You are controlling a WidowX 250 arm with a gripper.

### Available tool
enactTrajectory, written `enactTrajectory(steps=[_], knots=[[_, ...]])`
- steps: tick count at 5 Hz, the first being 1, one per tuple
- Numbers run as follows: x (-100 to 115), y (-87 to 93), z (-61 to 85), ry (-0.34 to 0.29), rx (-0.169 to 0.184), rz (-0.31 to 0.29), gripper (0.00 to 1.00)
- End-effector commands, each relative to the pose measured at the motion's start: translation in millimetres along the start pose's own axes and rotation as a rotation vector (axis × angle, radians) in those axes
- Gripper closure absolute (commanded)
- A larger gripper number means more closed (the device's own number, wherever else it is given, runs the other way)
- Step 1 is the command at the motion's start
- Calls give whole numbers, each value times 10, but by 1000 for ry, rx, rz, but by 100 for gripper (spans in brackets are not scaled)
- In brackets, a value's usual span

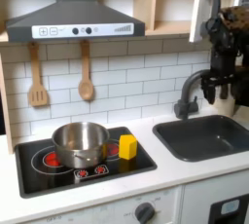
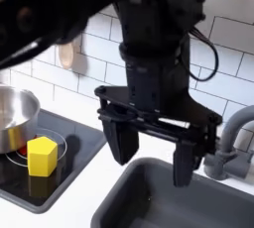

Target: Close microwave

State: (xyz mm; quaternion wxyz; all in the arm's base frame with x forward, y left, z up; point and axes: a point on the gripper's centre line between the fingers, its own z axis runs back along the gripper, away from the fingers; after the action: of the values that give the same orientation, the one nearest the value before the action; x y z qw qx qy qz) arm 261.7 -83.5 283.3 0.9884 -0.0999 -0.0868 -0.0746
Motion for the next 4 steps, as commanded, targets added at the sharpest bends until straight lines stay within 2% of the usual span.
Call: enactTrajectory(steps=[1,4], knots=[[112,134,59,-1,-9,64,0],[292,214,97,-1,-18,102,0]])
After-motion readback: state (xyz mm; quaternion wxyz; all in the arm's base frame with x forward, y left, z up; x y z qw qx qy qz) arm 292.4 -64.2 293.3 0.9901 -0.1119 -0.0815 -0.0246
